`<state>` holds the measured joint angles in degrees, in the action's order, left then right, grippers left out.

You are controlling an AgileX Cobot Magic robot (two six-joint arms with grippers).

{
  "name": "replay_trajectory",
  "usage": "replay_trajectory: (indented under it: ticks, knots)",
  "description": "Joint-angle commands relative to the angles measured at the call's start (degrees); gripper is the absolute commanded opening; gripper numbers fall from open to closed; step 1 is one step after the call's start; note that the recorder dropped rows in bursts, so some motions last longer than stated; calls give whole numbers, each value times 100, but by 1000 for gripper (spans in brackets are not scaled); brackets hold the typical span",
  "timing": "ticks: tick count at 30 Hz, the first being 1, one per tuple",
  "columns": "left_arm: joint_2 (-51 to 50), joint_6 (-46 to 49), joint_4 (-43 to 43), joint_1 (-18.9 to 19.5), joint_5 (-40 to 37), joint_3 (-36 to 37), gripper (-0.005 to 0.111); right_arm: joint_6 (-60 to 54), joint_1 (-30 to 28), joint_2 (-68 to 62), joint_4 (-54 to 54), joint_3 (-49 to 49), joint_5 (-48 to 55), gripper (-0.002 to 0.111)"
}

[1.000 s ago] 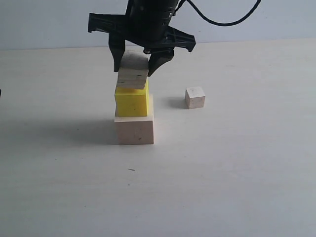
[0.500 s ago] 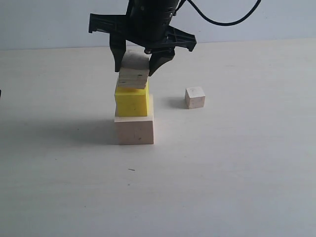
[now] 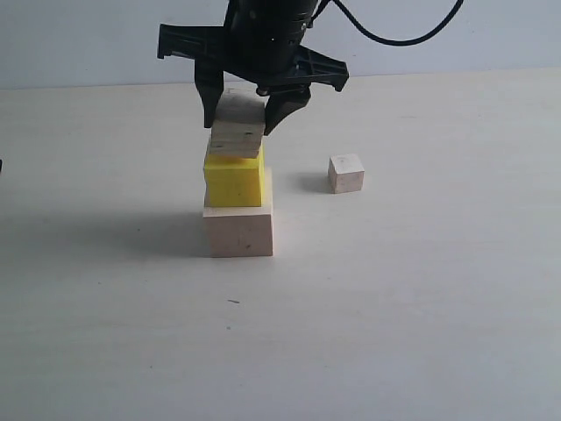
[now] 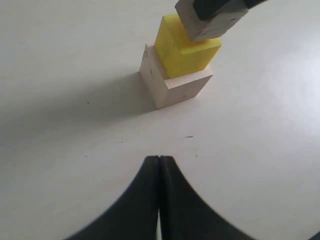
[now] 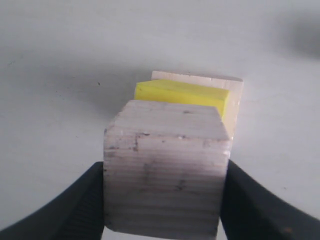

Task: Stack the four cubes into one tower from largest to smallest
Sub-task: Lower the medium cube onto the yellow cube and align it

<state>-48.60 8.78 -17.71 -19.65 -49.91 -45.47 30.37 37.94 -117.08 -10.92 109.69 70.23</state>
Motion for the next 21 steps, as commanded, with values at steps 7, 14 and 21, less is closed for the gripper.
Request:
replay_trajectory:
  ticks: [7,14,21]
  knots:
    - [-13,23,-48,-37,13,19,0,-42,7,18,41,47,-26,59]
    - [-13,23,-48,-37,1,19,0,-42,7,-60,15,47,-26,59]
    - [-13,23,-48,-37,-54,19,0,-42,7,-195,-254,47,-26,59]
